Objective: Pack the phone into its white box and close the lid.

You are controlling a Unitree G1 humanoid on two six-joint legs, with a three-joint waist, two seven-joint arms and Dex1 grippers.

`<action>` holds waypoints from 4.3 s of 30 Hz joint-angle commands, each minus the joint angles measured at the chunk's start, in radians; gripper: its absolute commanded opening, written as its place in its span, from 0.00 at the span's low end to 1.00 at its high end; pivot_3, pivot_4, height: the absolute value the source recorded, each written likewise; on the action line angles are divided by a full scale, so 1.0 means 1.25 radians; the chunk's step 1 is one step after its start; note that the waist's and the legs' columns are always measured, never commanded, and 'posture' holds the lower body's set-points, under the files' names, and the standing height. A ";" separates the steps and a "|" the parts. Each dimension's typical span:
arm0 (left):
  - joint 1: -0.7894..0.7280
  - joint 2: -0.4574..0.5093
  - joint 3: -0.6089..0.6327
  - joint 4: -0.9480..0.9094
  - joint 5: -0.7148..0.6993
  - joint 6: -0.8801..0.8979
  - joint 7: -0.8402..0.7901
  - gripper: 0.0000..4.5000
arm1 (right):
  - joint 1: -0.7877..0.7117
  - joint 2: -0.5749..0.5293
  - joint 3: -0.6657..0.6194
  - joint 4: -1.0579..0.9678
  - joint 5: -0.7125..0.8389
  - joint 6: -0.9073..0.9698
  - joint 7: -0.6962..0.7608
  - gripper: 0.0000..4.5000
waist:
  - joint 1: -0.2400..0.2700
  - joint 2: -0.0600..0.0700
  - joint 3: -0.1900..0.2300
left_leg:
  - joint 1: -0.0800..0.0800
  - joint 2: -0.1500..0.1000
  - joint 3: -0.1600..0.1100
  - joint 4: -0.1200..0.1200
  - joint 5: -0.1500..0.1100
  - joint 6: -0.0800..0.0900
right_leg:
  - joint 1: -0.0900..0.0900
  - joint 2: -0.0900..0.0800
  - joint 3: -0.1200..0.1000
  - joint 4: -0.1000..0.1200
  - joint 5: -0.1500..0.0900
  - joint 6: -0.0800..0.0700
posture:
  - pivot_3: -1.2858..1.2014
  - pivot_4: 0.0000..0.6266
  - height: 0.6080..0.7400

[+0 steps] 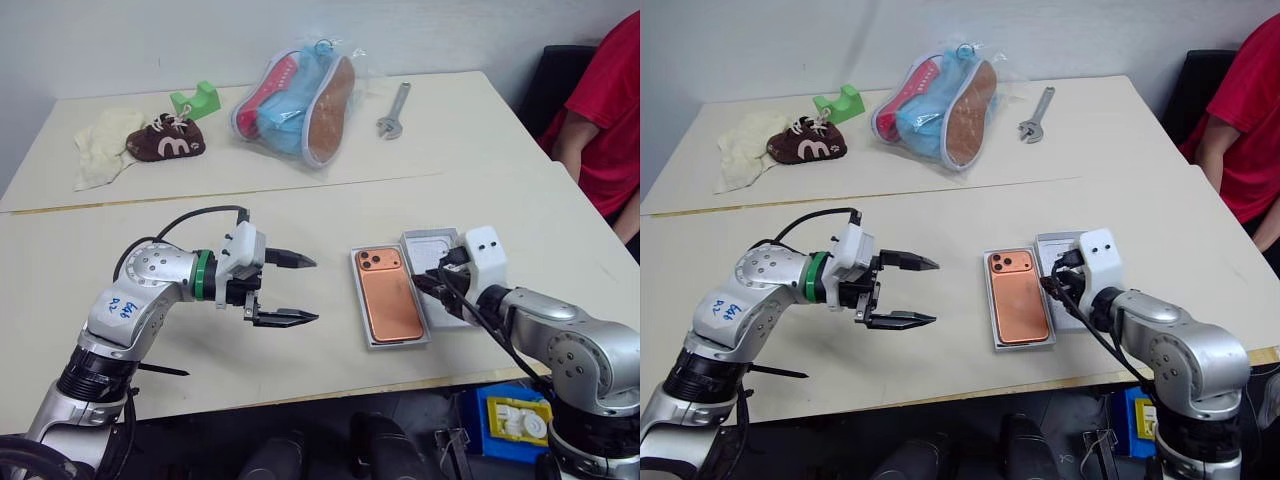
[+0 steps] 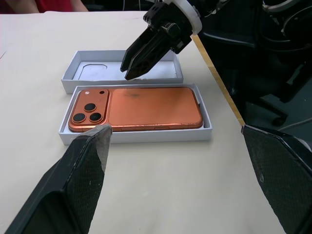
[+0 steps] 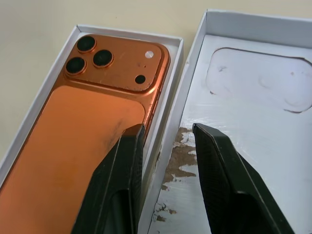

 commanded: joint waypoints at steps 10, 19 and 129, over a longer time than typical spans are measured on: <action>-0.001 -0.002 0.022 -0.023 0.000 0.001 0.012 1.00 | 0.024 -0.038 -0.018 0.005 -0.015 -0.041 0.023 0.35 | -0.001 0.000 0.000 | 0.000 0.000 0.000 0.000 0.000 0.000 | 0.000 0.000 0.000 0.000 0.000 0.000 | 0.52 0.24 1.00; -0.007 -0.005 0.018 -0.012 0.007 -0.005 0.007 1.00 | 0.016 -0.020 -0.067 -0.021 0.030 0.009 0.030 0.35 | 0.000 0.000 0.000 | 0.000 0.000 0.000 0.000 0.000 0.000 | 0.000 0.000 0.000 0.000 0.000 0.000 | 0.52 0.24 1.00; -0.426 -0.408 -0.139 0.872 0.397 -0.481 -0.073 0.00 | 0.303 -0.376 0.147 -0.085 0.161 -0.437 0.275 0.01 | 0.046 -0.004 0.001 | -0.011 -0.003 0.007 0.023 -0.003 0.006 | -0.002 -0.014 -0.033 -0.001 0.007 0.001 | 0.52 0.24 1.00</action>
